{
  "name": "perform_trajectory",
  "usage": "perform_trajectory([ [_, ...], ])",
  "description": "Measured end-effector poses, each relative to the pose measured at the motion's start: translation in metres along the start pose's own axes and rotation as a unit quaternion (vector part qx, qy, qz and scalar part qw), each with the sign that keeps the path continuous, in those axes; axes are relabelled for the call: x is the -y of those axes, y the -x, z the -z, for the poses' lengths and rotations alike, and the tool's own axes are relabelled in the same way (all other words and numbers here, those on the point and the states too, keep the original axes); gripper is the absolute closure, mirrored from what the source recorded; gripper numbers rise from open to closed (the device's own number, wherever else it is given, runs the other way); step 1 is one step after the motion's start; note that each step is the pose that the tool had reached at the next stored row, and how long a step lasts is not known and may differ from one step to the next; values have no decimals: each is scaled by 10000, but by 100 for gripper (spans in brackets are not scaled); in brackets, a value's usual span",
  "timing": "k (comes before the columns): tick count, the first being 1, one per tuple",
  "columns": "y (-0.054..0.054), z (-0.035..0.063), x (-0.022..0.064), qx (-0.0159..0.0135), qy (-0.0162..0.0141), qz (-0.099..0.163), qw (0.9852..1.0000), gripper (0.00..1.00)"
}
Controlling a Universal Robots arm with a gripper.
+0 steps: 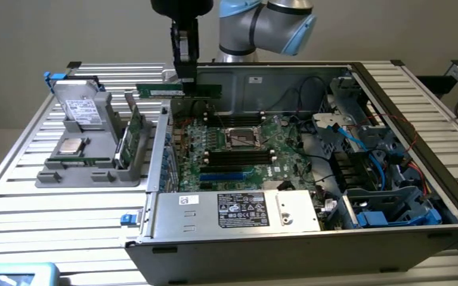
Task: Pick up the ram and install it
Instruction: 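Pick up the ram and move it above insertion slot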
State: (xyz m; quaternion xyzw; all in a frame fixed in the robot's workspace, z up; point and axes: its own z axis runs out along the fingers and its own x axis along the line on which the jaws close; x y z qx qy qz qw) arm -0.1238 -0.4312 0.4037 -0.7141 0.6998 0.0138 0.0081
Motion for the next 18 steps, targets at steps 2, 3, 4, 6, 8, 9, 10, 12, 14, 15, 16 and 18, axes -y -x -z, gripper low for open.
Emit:
perform_trajectory([
  [2, -2, 1, 89, 0, 0, 1, 10000, 87],
  [3, -3, 1, 134, 0, 0, 1, 10000, 87],
  [4, -3, 2, 182, 0, 0, 1, 10000, 87],
  [6, -5, 2, 273, 0, 0, 1, 10000, 87],
  [8, -6, 3, 362, 0, 0, 1, 10000, 87],
  [9, -6, 3, 407, 0, 0, 1, 10000, 87],
  [10, -4, 4, 448, 0, 0, 2, 10000, 87],
  [12, 7, 4, 517, -1, -3, 1, 10000, 87],
  [14, 21, 3, 579, -3, -7, 2, 10000, 87],
  [15, 29, 4, 611, -6, -9, 2, 10000, 87],
  [16, 37, 4, 641, -9, -12, 2, 10000, 87],
  [18, 52, 3, 701, -15, -17, 2, 10000, 87],
])
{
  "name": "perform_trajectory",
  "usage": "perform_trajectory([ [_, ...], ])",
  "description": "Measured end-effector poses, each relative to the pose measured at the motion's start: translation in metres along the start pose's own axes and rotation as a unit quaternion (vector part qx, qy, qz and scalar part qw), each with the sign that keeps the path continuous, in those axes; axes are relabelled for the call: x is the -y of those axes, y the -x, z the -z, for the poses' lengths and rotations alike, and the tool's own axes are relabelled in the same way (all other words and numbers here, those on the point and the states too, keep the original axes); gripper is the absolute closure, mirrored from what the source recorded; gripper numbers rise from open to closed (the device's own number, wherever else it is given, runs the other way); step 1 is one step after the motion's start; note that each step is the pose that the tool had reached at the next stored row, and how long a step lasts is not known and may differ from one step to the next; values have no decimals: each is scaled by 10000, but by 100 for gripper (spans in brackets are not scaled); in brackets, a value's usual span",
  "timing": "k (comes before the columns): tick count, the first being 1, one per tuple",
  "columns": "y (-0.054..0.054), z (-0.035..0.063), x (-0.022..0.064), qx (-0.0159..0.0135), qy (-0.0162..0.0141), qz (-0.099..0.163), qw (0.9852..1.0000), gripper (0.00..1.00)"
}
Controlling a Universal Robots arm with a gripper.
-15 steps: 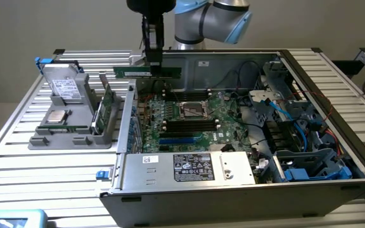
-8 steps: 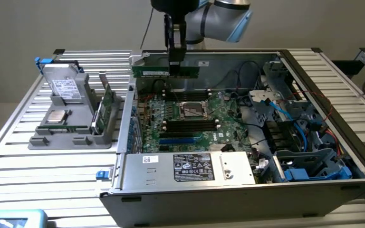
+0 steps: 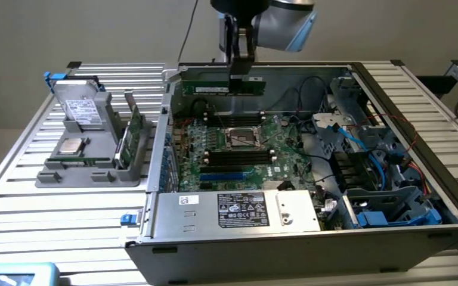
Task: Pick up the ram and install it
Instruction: 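Pick up the ram and move it above insertion slot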
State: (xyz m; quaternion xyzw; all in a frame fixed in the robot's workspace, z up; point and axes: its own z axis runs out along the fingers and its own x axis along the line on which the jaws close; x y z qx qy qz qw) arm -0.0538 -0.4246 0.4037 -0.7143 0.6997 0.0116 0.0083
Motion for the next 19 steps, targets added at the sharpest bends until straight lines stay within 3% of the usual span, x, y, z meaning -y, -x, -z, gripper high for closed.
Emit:
perform_trajectory([
  [6, 53, -1, 168, -36, -13, 0, 10000, 87],
  [13, 193, -4, 294, -132, -29, 0, 9999, 87],
  [19, 271, -6, 325, -141, -55, 2, 9999, 87],
])
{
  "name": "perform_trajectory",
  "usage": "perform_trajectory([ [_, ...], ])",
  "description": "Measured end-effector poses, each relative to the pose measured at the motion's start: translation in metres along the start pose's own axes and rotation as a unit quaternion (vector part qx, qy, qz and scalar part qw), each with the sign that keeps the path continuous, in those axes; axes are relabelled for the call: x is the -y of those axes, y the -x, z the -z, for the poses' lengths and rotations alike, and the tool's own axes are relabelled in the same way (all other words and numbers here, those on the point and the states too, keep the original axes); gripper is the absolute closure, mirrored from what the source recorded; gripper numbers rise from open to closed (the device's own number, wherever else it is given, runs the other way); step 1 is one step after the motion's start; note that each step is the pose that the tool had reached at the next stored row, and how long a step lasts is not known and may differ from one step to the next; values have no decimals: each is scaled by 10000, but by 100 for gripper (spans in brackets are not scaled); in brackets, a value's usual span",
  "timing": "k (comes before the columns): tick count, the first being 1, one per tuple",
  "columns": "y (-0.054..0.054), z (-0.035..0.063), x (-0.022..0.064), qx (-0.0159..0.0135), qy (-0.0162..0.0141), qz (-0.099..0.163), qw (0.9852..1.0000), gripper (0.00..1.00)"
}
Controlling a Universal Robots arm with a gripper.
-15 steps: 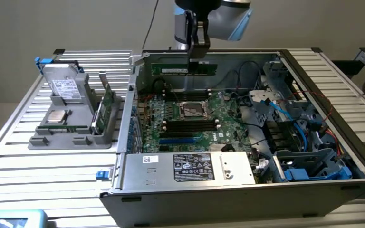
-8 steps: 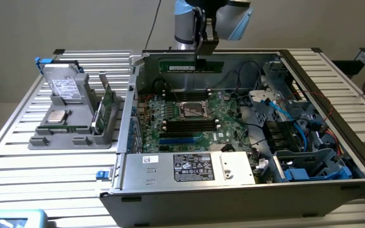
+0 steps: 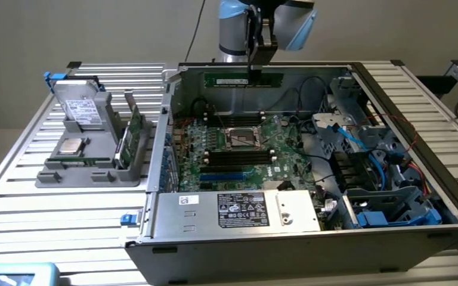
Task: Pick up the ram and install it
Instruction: 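Pick up the ram and move it above insertion slot, then insert the ram into the slot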
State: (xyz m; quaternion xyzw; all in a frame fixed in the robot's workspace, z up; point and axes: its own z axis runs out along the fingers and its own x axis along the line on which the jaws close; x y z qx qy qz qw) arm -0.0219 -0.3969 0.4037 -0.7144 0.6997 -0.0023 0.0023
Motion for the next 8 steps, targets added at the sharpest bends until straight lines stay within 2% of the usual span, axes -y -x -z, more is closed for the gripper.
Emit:
perform_trajectory([
  [8, 0, 0, 0, 0, 6, 0, 10000, 87],
])
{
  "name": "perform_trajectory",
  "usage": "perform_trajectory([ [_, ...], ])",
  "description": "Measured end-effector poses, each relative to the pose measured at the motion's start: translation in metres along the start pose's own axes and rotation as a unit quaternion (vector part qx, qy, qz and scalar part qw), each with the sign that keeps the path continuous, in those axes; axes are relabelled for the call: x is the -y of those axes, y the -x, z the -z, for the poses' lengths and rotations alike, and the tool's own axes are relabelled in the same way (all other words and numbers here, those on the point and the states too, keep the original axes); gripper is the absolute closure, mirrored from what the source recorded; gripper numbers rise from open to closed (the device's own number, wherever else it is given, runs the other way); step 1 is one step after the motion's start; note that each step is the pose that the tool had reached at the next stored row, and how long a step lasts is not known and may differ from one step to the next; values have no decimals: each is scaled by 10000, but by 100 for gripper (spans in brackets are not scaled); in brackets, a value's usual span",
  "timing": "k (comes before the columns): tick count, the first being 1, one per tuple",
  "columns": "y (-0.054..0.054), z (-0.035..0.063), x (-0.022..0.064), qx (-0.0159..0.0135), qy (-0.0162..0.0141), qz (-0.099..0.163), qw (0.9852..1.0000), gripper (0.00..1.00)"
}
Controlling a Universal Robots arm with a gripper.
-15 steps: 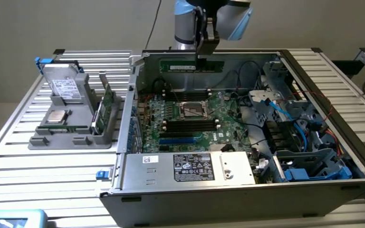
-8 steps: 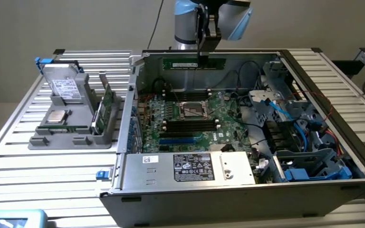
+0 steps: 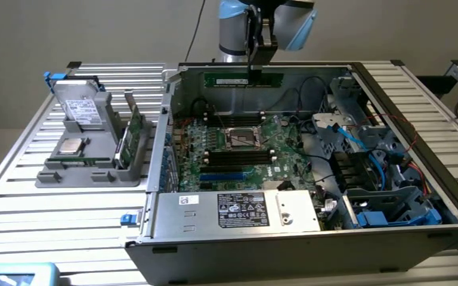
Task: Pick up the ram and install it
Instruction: 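Insert the ram into the slot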
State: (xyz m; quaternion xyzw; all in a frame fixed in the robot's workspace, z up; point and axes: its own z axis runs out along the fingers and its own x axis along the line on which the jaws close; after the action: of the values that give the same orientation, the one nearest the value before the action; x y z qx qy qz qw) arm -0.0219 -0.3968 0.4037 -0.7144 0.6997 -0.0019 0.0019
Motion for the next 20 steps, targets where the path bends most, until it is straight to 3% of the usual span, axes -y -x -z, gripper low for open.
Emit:
perform_trajectory([
  [9, 27, -14, 0, 0, -4, 0, 10000, 87],
  [13, 100, -37, 1, 0, -12, 0, 10000, 87],
  [17, 151, -86, 0, -39, -24, 0, 10000, 87],
  [20, 151, -99, 1, -51, -30, 1, 10000, 87],
])
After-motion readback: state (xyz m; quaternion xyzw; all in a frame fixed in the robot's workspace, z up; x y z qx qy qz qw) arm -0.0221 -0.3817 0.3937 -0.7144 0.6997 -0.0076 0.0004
